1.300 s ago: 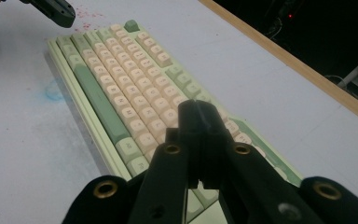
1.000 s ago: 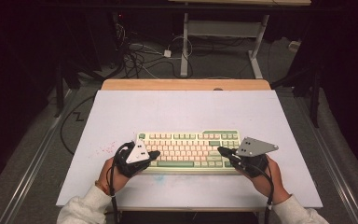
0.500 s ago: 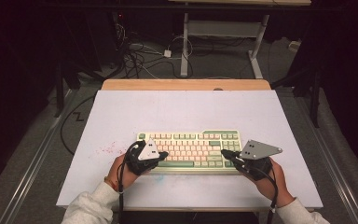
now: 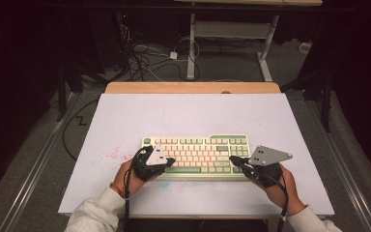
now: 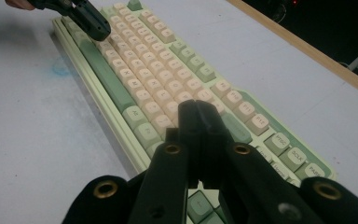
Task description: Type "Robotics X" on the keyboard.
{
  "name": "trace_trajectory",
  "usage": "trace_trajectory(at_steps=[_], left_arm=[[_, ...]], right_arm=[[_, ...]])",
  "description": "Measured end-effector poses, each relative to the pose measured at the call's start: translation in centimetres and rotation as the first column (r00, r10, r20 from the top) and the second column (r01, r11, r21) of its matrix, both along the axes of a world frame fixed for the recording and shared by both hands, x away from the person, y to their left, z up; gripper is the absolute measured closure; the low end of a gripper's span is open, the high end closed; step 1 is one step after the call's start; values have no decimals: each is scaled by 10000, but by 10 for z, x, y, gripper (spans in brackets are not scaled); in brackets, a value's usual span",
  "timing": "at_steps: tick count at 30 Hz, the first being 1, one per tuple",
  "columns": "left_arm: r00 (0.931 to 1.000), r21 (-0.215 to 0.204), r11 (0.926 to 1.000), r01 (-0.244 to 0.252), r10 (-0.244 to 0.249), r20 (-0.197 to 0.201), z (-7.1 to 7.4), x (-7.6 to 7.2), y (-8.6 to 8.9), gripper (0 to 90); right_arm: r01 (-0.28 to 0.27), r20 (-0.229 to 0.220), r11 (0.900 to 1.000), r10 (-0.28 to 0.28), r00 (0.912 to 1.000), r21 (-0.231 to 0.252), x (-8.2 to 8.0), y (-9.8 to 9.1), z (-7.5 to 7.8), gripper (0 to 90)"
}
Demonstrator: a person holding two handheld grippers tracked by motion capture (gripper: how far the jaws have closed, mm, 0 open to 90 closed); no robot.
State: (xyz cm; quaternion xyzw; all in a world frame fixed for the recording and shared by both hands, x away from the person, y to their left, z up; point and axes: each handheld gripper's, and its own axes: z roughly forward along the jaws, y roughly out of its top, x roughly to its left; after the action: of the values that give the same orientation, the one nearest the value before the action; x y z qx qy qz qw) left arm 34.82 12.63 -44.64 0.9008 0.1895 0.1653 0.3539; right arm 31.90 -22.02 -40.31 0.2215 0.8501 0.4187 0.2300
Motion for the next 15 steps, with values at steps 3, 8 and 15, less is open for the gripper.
trace_trajectory(at_steps=[3, 8, 15], left_arm=[[10000, 37, 10000, -15, 15, -25, -1, 1, -1, 871], [10000, 159, 9999, 5, -4, -44, -2, 3, -4, 871], [10000, 246, 9997, -52, 52, -37, -3, 4, -2, 871]], right_arm=[[-24, -18, 10000, 24, 10000, -40, 0, 0, -1, 900], [-35, -23, 10000, 35, 10000, -52, 1, 0, -1, 900], [-61, -75, 9999, 60, 10000, -110, 1, 1, -2, 900]])
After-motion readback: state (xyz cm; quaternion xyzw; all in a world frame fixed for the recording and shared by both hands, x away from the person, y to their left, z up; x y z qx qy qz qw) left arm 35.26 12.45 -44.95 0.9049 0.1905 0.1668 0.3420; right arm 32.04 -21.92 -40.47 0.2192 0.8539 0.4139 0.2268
